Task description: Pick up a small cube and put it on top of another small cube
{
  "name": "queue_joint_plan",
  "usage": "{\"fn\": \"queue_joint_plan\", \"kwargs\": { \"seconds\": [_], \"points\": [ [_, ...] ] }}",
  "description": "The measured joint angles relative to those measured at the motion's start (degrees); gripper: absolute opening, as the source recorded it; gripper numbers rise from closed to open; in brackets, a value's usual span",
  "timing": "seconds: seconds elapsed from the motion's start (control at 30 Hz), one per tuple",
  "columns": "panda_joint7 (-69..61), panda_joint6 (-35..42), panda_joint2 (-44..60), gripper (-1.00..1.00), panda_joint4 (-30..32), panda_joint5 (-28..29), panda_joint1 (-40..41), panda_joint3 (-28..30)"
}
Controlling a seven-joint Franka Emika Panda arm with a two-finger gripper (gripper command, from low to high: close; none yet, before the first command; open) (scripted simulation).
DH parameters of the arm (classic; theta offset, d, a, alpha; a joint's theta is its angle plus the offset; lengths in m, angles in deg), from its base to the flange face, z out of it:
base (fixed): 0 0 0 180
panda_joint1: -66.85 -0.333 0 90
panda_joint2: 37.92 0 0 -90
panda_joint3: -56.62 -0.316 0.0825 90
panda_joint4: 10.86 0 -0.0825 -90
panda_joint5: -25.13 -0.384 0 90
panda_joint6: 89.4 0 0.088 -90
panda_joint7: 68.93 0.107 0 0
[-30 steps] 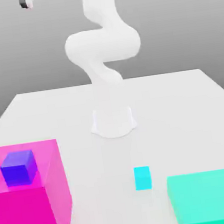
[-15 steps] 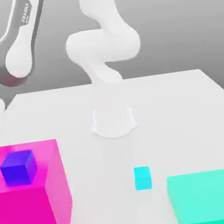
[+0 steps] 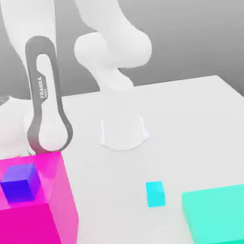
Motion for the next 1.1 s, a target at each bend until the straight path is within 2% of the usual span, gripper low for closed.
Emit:
{"fn": "queue_joint_plan", "kwargs": {
  "seconds": [0.03, 0.1, 0.27, 0.37, 0.67, 0.93, 1.0, 1.1],
  "points": [
    [-0.5, -0.6, 0.2, -1.00, -0.1, 0.5, 1.4, -1.3],
    [1.6, 0.8, -1.3, -1.00, 0.5, 2.3, -0.7, 1.2],
    [12.1, 7.8, -11.0, -1.00, 3.1, 15.8, -6.5, 10.0],
    [19.1, 13.9, -13.4, -1.00, 0.1, 20.6, -7.2, 12.0],
    [42.5, 34.2, -16.2, -1.00, -14.3, 22.5, -4.4, 15.4],
    [59.1, 53.6, -23.3, -1.00, -29.9, 26.6, -11.9, 9.3],
    [58.9, 53.2, -24.0, -1.00, -30.1, 27.6, -13.9, 8.1],
    [58.1, 47.1, -21.6, -1.00, -26.6, 27.0, -14.0, 8.2]
  ]
}}
